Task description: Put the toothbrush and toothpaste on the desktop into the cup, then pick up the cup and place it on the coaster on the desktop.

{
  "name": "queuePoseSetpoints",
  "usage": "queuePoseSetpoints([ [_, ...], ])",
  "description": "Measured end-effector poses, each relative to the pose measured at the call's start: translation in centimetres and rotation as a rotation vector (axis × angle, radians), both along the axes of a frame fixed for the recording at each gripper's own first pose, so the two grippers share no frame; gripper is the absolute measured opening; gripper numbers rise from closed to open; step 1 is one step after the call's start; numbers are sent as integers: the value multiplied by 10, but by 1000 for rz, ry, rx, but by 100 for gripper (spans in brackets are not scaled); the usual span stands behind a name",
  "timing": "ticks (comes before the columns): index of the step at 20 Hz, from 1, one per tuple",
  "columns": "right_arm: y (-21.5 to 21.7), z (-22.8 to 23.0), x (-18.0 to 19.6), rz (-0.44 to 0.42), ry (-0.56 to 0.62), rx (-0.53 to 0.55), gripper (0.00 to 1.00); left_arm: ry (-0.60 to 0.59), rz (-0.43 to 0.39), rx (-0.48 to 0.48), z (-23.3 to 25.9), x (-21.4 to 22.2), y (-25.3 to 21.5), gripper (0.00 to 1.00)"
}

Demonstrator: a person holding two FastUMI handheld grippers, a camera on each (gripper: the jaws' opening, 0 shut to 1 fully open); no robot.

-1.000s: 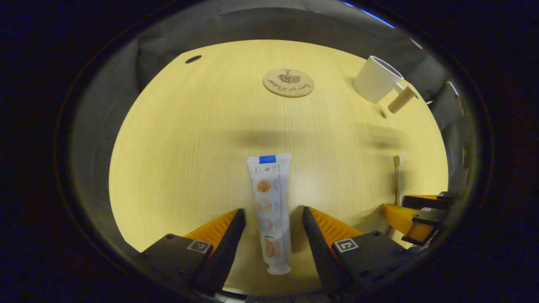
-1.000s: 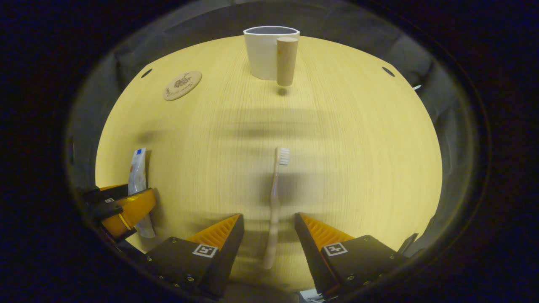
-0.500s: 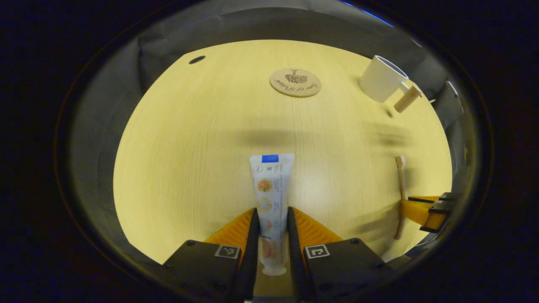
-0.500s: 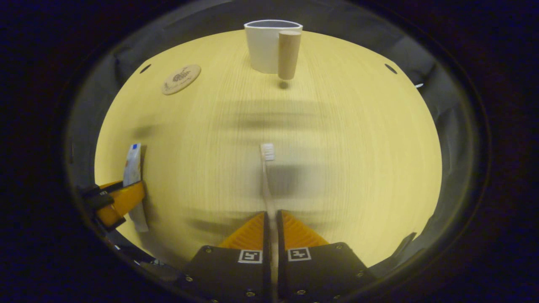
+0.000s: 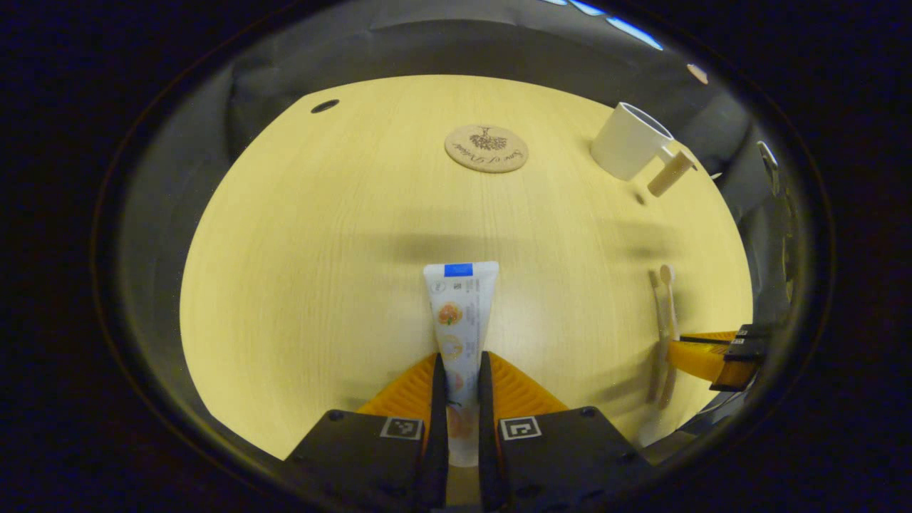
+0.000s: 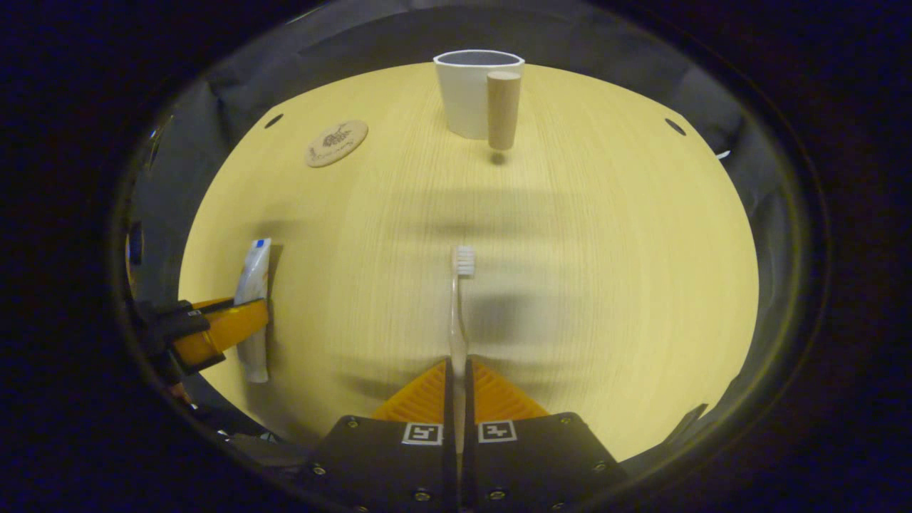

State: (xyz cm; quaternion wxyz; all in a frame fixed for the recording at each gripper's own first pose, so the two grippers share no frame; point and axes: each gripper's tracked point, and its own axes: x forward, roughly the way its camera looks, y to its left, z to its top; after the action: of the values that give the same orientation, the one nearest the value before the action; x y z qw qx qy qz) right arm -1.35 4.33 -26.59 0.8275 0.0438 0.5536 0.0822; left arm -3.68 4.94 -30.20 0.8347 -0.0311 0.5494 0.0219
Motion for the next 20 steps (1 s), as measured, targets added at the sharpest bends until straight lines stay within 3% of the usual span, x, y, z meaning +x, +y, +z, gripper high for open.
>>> queuePoseSetpoints([
  [3,2,16,5,-29,-59,62,3,-40,-12,3,10,4,-4,25],
  [4,2,24,8,-35,-91,77,4,-59,-20,5,14,7,-6,30],
  [5,1,30,10,-32,-117,82,3,-79,-28,4,20,11,-10,25],
  [20,-5,166,82,-41,-670,259,4,-505,-132,-21,133,98,-66,25],
])
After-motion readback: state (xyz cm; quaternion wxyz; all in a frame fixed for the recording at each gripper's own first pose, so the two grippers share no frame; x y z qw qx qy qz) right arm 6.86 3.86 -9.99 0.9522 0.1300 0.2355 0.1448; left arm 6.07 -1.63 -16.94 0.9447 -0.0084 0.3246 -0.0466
